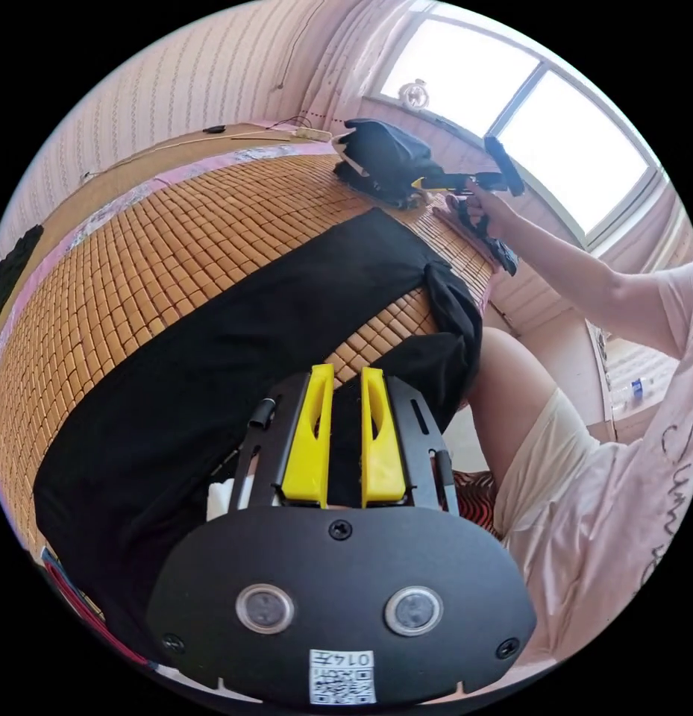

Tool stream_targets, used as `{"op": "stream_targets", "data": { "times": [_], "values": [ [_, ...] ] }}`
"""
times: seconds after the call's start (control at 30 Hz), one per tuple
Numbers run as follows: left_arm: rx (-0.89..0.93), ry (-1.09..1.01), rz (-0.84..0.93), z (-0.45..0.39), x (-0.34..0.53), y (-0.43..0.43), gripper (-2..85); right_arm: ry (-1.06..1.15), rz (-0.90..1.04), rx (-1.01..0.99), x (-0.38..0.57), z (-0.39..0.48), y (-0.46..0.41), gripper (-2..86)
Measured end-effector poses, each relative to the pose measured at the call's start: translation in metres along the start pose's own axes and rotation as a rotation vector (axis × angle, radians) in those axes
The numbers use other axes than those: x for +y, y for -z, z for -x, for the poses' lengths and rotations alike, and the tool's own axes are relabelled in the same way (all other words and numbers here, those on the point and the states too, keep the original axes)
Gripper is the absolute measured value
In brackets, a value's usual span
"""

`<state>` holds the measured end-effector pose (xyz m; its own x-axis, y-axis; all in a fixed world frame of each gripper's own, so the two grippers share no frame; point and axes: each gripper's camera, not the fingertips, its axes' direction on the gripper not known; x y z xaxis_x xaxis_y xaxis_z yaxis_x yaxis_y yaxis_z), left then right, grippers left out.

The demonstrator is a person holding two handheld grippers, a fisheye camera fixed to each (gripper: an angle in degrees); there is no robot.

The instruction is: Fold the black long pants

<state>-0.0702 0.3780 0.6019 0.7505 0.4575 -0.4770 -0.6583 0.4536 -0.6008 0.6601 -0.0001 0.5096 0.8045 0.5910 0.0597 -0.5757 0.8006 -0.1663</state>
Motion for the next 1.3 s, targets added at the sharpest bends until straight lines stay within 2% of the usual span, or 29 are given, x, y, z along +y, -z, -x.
{"op": "stream_targets", "data": {
  "times": [0.2,0.27,0.33,0.43,0.57,0.7,0.9,1.03,1.2,1.3],
  "values": [
    [0.042,-0.044,0.056,-0.036,0.011,-0.034,7.1,-0.018,0.153,-0.141,0.102,-0.018,0.016,13.1],
    [0.034,-0.074,0.075,-0.045,0.004,-0.045,7.5,-0.038,0.198,-0.117,0.122,-0.027,0.019,13.3],
    [0.008,-0.115,0.096,-0.052,-0.006,-0.058,8.0,-0.086,0.229,-0.113,0.136,-0.042,0.021,11.9],
    [-0.047,-0.114,0.144,-0.056,-0.022,-0.090,7.9,-0.100,0.236,-0.096,0.146,-0.058,0.036,2.7],
    [-0.100,-0.139,0.193,-0.066,-0.036,-0.114,6.2,-0.136,0.073,-0.142,0.164,-0.078,0.115,-0.5],
    [-0.115,-0.147,0.103,-0.077,-0.040,-0.099,4.9,-0.274,-0.102,-0.248,0.202,-0.116,0.195,0.6],
    [-0.062,-0.107,0.100,-0.072,-0.037,-0.094,5.7,-0.460,0.020,-0.237,0.236,-0.163,0.183,8.3],
    [-0.052,-0.096,0.117,-0.067,-0.037,-0.098,5.9,-0.403,0.055,-0.168,0.223,-0.156,0.166,8.6],
    [-0.047,-0.153,0.163,-0.076,-0.043,-0.114,6.5,-0.283,0.240,-0.028,0.204,-0.143,0.113,9.2],
    [-0.096,-0.191,0.191,-0.082,-0.043,-0.126,6.3,-0.313,0.230,-0.038,0.208,-0.144,0.110,7.1]
  ]
}}
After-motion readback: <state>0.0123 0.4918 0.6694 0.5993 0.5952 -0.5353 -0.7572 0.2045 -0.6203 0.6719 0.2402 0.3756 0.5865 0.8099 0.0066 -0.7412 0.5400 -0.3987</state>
